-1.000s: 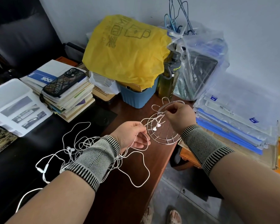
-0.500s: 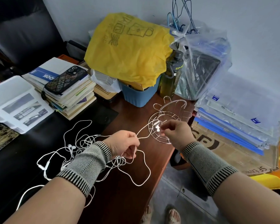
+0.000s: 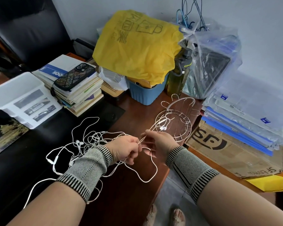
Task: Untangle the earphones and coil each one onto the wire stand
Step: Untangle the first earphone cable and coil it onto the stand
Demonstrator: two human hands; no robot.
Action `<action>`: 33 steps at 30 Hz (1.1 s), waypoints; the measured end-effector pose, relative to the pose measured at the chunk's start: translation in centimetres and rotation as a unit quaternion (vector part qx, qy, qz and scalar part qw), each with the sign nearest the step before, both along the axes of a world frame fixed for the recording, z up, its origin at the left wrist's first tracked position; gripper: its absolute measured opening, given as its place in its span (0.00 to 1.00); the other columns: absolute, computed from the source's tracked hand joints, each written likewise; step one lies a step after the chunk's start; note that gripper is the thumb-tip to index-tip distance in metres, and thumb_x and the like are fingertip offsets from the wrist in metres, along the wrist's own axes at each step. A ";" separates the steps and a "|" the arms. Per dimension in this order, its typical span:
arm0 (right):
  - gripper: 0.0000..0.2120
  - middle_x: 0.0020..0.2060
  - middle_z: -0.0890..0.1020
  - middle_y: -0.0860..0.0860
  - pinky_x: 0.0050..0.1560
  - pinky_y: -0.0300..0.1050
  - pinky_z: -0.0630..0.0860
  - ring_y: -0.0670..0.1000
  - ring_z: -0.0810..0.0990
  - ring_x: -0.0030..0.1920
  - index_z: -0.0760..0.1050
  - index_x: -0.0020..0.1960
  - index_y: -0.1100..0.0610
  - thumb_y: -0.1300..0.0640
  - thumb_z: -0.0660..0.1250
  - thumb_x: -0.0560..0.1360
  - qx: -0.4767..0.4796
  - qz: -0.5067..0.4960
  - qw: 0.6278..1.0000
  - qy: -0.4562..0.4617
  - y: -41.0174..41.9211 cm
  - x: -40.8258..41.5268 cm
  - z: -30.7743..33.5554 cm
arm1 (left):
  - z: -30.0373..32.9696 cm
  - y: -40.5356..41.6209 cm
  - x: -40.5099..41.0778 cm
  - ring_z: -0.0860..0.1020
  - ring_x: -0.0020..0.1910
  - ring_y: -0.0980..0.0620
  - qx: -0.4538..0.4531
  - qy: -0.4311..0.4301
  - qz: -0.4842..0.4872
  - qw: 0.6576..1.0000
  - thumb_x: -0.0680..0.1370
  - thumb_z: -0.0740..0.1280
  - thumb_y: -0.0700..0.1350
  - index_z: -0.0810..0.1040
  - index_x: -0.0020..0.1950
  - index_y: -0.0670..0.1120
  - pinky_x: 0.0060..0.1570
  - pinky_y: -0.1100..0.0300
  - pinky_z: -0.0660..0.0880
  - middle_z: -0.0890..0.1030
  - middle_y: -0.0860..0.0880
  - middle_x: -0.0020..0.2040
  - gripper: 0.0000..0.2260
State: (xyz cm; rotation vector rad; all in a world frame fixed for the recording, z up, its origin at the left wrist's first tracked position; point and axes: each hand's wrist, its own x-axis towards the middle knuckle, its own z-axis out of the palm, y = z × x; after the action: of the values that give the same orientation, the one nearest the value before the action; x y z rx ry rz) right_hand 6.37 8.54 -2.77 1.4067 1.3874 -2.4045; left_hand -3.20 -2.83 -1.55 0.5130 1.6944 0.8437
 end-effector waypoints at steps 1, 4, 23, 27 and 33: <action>0.12 0.38 0.81 0.52 0.40 0.43 0.73 0.50 0.80 0.39 0.78 0.40 0.56 0.54 0.63 0.79 -0.006 -0.005 1.000 -0.002 -0.1 -0.2 0.0 | 0.1 -0.2 -0.2 0.63 0.20 0.56 0.002 -0.001 0.007 1.000 0.75 0.54 0.30 0.72 0.39 0.43 0.27 0.64 0.70 0.67 0.50 0.23 0.12; 0.12 0.33 0.80 0.51 0.37 0.42 0.73 0.49 0.79 0.35 0.76 0.39 0.57 0.56 0.62 0.80 -0.012 -0.027 0.999 -0.013 -0.4 -0.2 0.0 | 0.3 -0.9 -0.8 0.58 0.19 0.57 0.013 0.002 0.011 1.000 0.76 0.53 0.30 0.73 0.39 0.41 0.25 0.64 0.59 0.62 0.51 0.22 0.13; 0.10 0.26 0.76 0.50 0.32 0.40 0.68 0.47 0.73 0.26 0.72 0.37 0.58 0.60 0.65 0.77 0.059 -0.103 0.993 -0.030 0.3 1.1 0.5 | 5.6 -2.5 -5.7 0.66 0.21 0.59 -0.057 0.288 -0.160 0.942 0.79 0.67 0.47 0.81 0.37 0.42 0.24 0.68 0.66 0.76 0.52 0.26 0.13; 0.12 0.23 0.76 0.51 0.31 0.40 0.65 0.50 0.71 0.26 0.73 0.34 0.60 0.61 0.66 0.76 0.092 -0.074 0.991 -0.068 0.4 2.2 -0.6 | 3.9 -3.3 -5.5 0.67 0.23 0.57 -0.135 0.404 -0.168 0.889 0.78 0.66 0.54 0.76 0.32 0.45 0.30 0.63 0.68 0.69 0.52 0.26 0.18; 0.15 0.27 0.75 0.56 0.29 0.41 0.66 0.51 0.69 0.26 0.73 0.27 0.58 0.59 0.67 0.72 0.174 -0.011 0.978 -0.114 0.6 3.0 -2.2 | 3.2 -2.7 -4.5 0.73 0.29 0.56 0.020 0.270 0.000 0.963 0.78 0.68 0.50 0.85 0.40 0.46 0.43 0.54 0.76 0.75 0.50 0.25 0.11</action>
State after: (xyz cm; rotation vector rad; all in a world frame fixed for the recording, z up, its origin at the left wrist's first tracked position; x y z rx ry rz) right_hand 9.41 9.16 -4.96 1.7113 1.7964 -1.9977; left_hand -7.69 -5.51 1.70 0.8261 2.1741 0.7797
